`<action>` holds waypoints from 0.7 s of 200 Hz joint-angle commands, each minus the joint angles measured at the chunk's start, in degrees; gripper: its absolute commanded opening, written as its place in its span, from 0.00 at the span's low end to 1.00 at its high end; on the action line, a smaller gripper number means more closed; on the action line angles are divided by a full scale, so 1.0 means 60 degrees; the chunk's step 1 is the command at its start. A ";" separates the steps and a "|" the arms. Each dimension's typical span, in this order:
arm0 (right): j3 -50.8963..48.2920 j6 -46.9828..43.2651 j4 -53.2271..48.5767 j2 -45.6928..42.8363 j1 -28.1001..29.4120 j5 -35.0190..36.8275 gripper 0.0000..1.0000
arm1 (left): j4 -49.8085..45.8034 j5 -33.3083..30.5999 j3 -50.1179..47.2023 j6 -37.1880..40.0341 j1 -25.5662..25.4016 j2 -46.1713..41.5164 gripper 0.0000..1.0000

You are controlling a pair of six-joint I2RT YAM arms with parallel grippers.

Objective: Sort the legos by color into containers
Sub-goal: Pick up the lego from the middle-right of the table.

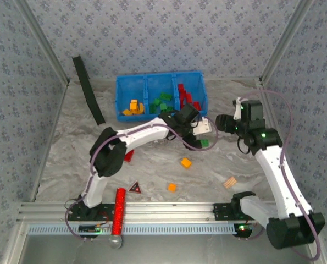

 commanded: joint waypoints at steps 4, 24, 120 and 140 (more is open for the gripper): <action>-0.0691 0.0853 -0.0810 -0.0860 -0.0199 0.0158 0.78 | -0.0184 0.0232 0.0973 0.0512 -0.0207 0.0727 0.80; -0.0895 0.0936 -0.0996 -0.1309 -0.0570 -0.0139 0.82 | -0.0292 0.0246 0.1374 0.0505 -0.0266 0.1231 0.80; -0.0986 0.1217 -0.1385 -0.2226 -0.1893 -0.0321 0.87 | -0.0335 -0.0856 0.1842 0.0288 -0.0295 0.2436 0.77; -0.0983 0.1186 -0.1379 -0.2206 -0.2027 -0.0513 0.87 | -0.0340 -0.0925 0.1910 0.0194 -0.0281 0.2601 0.76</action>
